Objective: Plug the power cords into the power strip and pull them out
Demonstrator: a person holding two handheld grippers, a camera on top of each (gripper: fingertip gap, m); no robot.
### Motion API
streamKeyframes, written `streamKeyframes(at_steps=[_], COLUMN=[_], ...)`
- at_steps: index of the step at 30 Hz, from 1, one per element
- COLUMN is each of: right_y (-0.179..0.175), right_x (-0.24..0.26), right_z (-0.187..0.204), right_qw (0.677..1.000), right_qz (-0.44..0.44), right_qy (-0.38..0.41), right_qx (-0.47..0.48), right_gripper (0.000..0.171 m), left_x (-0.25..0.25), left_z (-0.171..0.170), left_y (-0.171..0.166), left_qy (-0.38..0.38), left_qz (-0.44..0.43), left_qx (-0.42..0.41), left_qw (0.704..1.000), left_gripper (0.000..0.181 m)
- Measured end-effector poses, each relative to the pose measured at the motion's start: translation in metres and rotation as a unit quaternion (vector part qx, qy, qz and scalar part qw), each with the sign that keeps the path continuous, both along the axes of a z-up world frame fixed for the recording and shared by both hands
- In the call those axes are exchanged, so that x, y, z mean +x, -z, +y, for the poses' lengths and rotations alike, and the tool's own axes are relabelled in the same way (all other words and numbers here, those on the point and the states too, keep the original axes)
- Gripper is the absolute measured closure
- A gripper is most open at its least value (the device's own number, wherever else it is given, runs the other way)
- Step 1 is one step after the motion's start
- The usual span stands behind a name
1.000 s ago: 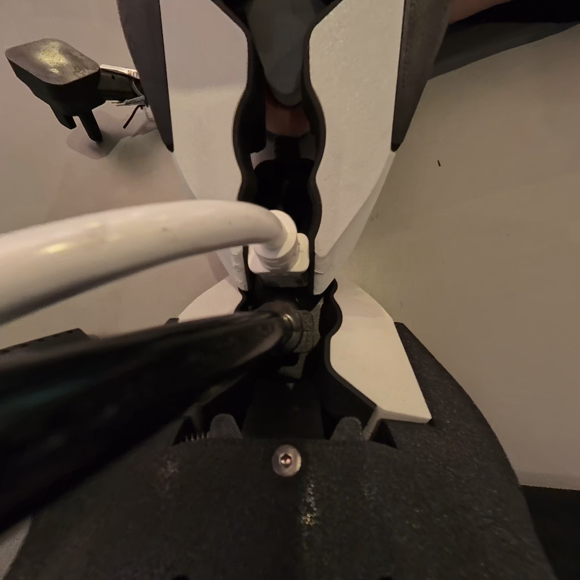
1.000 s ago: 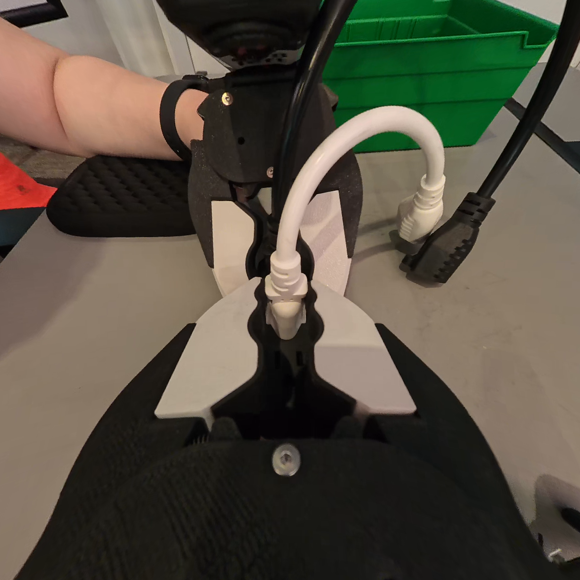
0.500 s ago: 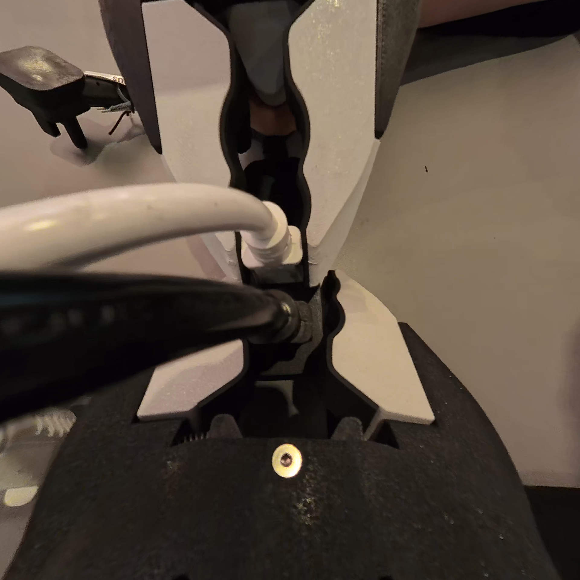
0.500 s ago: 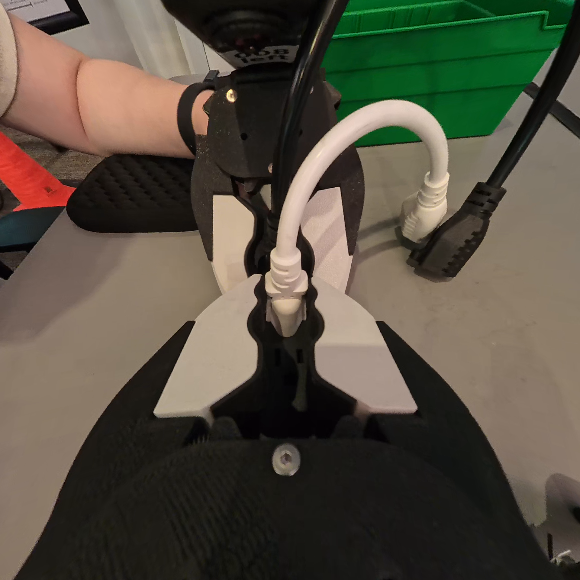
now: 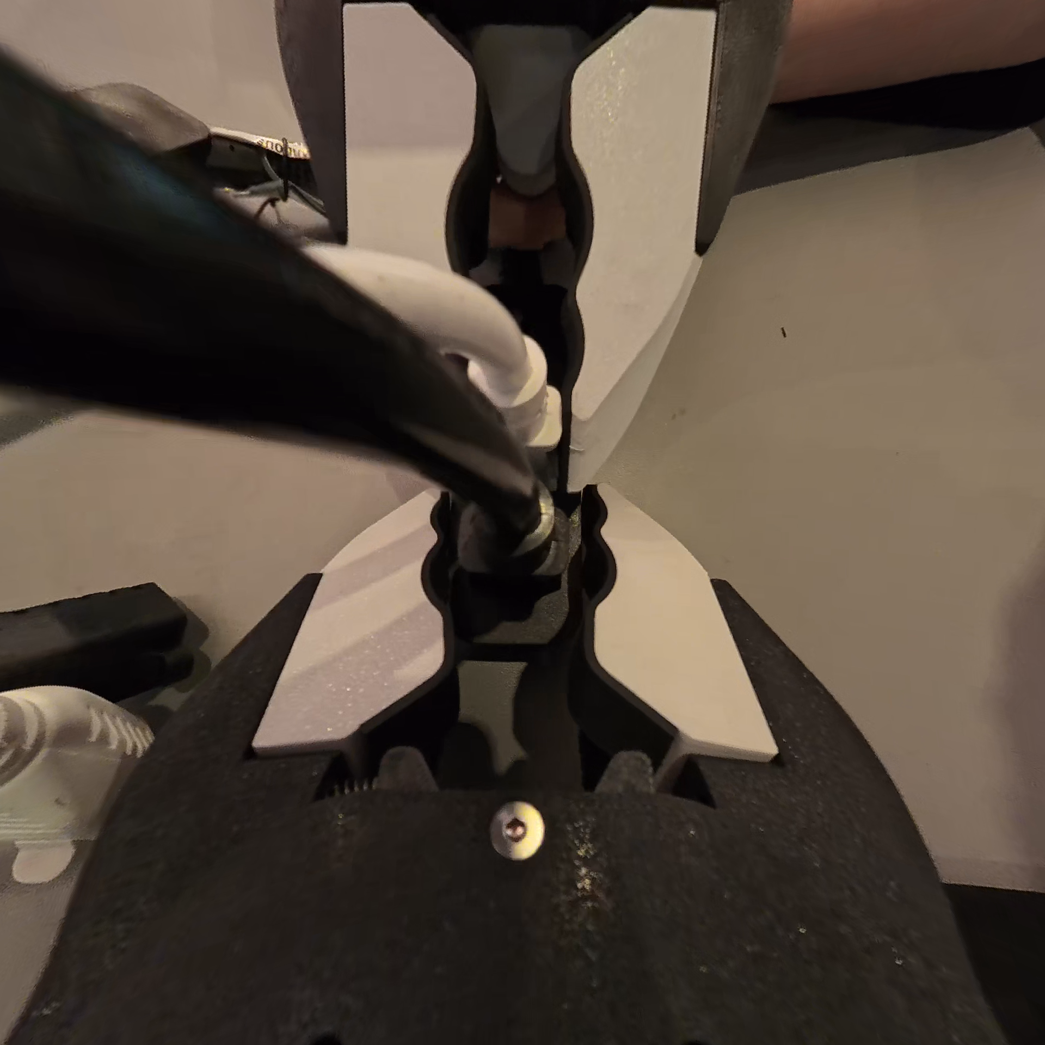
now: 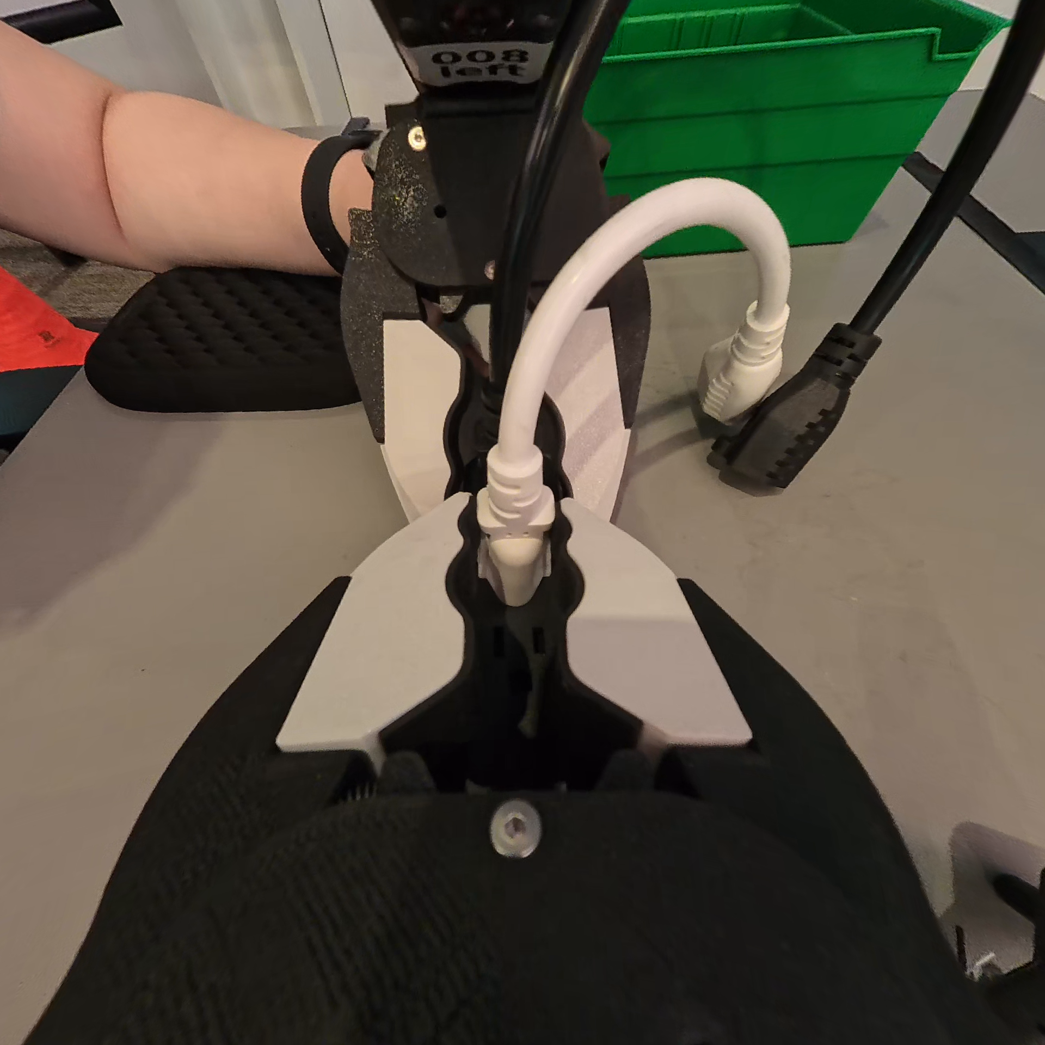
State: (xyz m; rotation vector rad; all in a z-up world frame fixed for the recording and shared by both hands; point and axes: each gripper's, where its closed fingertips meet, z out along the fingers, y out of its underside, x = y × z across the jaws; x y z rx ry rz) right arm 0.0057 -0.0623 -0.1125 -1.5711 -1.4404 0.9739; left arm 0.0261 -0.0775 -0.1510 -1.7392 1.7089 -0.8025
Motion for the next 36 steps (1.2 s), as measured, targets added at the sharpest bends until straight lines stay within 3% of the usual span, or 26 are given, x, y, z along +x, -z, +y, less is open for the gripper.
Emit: streamKeyframes(at_steps=[15, 25, 36], right_y=[-0.0026, -0.001, 0.0002], right_x=[-0.0031, 0.0011, 0.0032], right_z=[-0.0049, -0.0032, -0.002], right_qw=[0.999, 0.999, 0.999], right_qz=[0.002, -0.001, -0.009], right_qy=[0.003, 0.003, 0.012], right_qx=[-0.033, 0.034, 0.042], right_gripper=[0.147, 0.146, 0.145], left_x=[0.0002, 0.0009, 0.0007], left_z=[-0.0034, 0.0003, 0.0025], left_y=[-0.0004, 0.0004, -0.0001], left_qy=[0.001, -0.004, -0.004], left_qz=[0.003, 0.004, 0.004], left_qx=[0.0, 0.014, 0.01], left_qw=[1.0, 1.0, 1.0], left_gripper=[0.137, 0.137, 0.137])
